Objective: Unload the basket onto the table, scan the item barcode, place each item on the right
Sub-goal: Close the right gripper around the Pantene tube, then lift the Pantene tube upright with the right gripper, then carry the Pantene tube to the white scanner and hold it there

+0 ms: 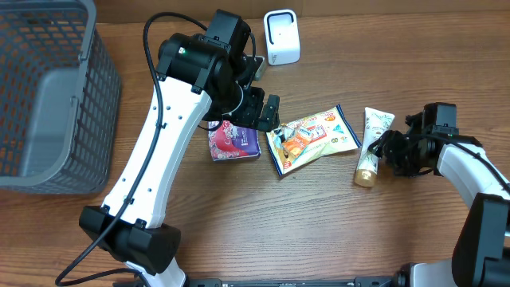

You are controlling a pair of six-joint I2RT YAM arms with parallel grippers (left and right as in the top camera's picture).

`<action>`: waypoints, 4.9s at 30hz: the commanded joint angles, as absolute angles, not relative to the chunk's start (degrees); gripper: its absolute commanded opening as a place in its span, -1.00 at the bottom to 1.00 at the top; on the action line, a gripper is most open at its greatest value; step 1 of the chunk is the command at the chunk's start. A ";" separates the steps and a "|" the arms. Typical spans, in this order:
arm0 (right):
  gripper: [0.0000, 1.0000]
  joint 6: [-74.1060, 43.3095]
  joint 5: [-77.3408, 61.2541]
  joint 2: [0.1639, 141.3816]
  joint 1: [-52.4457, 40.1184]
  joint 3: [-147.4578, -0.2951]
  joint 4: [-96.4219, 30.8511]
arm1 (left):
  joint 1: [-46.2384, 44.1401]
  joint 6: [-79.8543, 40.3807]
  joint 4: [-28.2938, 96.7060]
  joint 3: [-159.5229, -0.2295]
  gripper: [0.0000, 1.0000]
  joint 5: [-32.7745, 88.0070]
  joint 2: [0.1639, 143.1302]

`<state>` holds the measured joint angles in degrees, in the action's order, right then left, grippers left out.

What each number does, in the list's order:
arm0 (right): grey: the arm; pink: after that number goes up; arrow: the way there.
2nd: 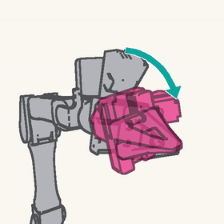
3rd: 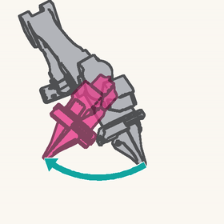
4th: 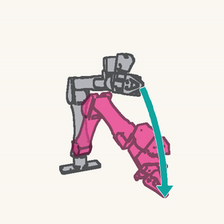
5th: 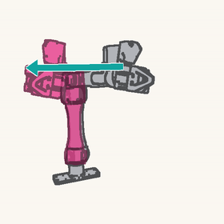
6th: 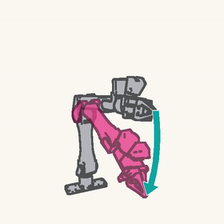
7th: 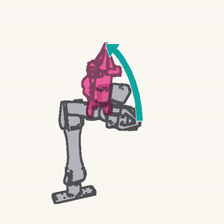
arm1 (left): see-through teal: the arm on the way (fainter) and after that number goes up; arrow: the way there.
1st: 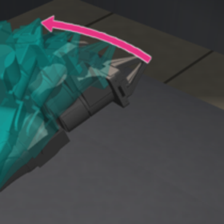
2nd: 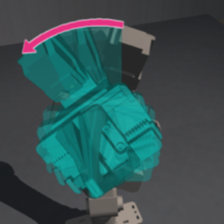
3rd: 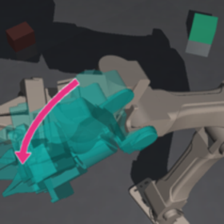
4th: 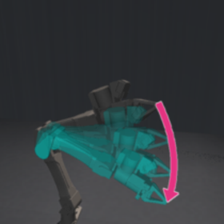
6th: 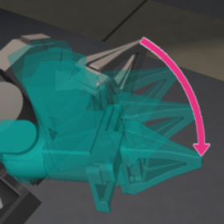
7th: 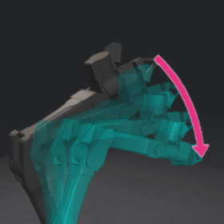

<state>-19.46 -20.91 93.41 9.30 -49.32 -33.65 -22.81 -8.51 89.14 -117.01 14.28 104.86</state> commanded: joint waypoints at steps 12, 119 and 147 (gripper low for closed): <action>0.24 -19.35 -12.99 93.62 -0.36 -49.10 -29.63 | -22.85 -7.27 89.08 -116.81 0.99 13.93 104.99; -0.93 -26.59 1.23 110.89 -18.98 -78.72 16.36 | -22.85 -7.27 89.08 -116.81 1.00 13.93 104.99; -0.93 -25.45 0.82 122.52 -24.60 -81.52 20.75 | -22.85 -7.27 89.08 -116.81 1.00 13.96 104.99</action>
<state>-26.02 0.82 122.48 -23.77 -78.87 18.39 -22.81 -8.51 89.12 -117.01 14.28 104.86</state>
